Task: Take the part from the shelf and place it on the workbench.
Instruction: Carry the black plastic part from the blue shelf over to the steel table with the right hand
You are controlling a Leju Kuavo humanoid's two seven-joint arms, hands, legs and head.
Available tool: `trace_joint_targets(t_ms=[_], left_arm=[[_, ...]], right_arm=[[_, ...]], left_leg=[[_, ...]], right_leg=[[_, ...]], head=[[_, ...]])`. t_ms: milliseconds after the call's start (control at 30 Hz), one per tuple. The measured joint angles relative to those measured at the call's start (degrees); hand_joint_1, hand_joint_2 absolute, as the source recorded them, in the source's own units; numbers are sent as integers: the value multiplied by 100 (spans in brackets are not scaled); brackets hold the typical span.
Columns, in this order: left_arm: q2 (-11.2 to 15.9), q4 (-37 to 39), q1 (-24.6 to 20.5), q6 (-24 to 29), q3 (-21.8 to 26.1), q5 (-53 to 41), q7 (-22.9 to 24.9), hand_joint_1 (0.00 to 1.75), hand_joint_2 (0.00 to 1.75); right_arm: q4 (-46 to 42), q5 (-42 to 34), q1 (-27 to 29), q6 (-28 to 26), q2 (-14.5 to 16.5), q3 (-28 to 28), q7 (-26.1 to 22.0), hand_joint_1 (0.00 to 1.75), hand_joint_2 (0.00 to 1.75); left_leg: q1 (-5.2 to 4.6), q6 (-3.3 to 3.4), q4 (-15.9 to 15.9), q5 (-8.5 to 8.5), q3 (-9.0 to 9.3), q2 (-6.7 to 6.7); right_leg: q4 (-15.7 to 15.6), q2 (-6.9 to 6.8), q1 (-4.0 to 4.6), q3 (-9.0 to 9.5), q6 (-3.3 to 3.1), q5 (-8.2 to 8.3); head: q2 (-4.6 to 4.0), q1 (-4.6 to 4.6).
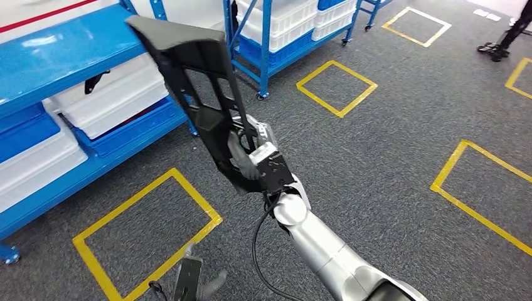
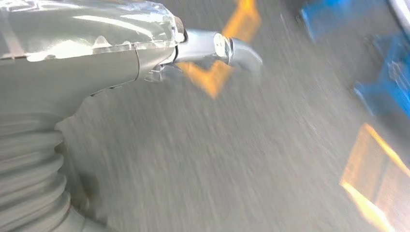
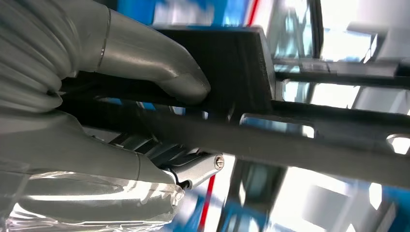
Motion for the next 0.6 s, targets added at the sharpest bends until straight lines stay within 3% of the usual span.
trace_joint_targets(t_ms=[67, 100, 167, 233, 300, 367, 433, 500, 567, 600], left_arm=[[280, -1287, 1151, -735, 794, 64, -5, 0, 175], [398, -1796, 1642, -850, 1134, 277, -4, 0, 175], [531, -2535, 2279, -656, 1597, 433, -2, 0, 175], [546, -2943, 2499, -362, 1789, 211, -5, 0, 175], [478, -3143, 2465, -246, 1831, 52, -7, 0, 175], [412, -3232, 2402, -265, 1844, 7, -8, 0, 175], [369, -3250, 2363, -385, 1852, 19, -9, 0, 175], [340, -3189, 2326, -544, 1877, 42, -7, 0, 175], [303, -3010, 2258, -679, 1925, 39, -2, 0, 175], [284, -2895, 2214, -730, 1952, 24, 1, 0, 175]], right_arm=[[-77, 15, 135, 223, -262, -352, -148, 175, 175], [-84, 64, 185, 338, -363, -546, -169, 175, 175], [-88, 214, 232, 458, -470, -860, -150, 175, 175], [-126, 364, 225, 487, -489, -1042, -104, 175, 175], [-192, 490, 238, 452, -500, -1150, -37, 175, 175], [-296, 568, 298, 386, -526, -1238, 33, 175, 175], [-421, 607, 377, 343, -564, -1325, 76, 175, 175], [-506, 637, 492, 322, -607, -1414, 75, 175, 175], [-535, 652, 657, 315, -653, -1511, 47, 175, 175], [-541, 656, 742, 316, -677, -1563, 24, 175, 175]], left_leg=[[-9, 13, 6, -42, 20, 229], [-8, 4, 12, -62, 27, 330], [-8, -21, 26, -94, 33, 491], [-41, -67, 33, -120, 43, 573], [-68, -132, 23, -132, 66, 622], [-57, -206, 6, -152, 105, 675], [-31, -251, 224, -337, 49, 461], [-15, -261, 865, -707, -215, 128], [-14, -262, 1502, -933, -512, 12], [-14, -258, 1579, -889, -558, -6]], right_leg=[[564, -118, -30, -236, 41, -216], [571, -152, -47, -217, 50, -175], [-22, -277, -81, 134, 52, 126], [-703, -501, -46, 517, 12, 315], [-912, -575, 17, 615, -67, 302], [-953, -456, 14, 628, -155, 320], [-1009, -325, -17, 664, -238, 357], [-1028, -196, -27, 677, -295, 376], [-1017, -35, -10, 671, -317, 380], [-1008, 63, -3, 669, -319, 380]], head=[[0, 1], [0, 6], [0, 16], [0, 22], [0, 21], [0, 19], [0, 17], [0, 16], [0, 16], [0, 16]])
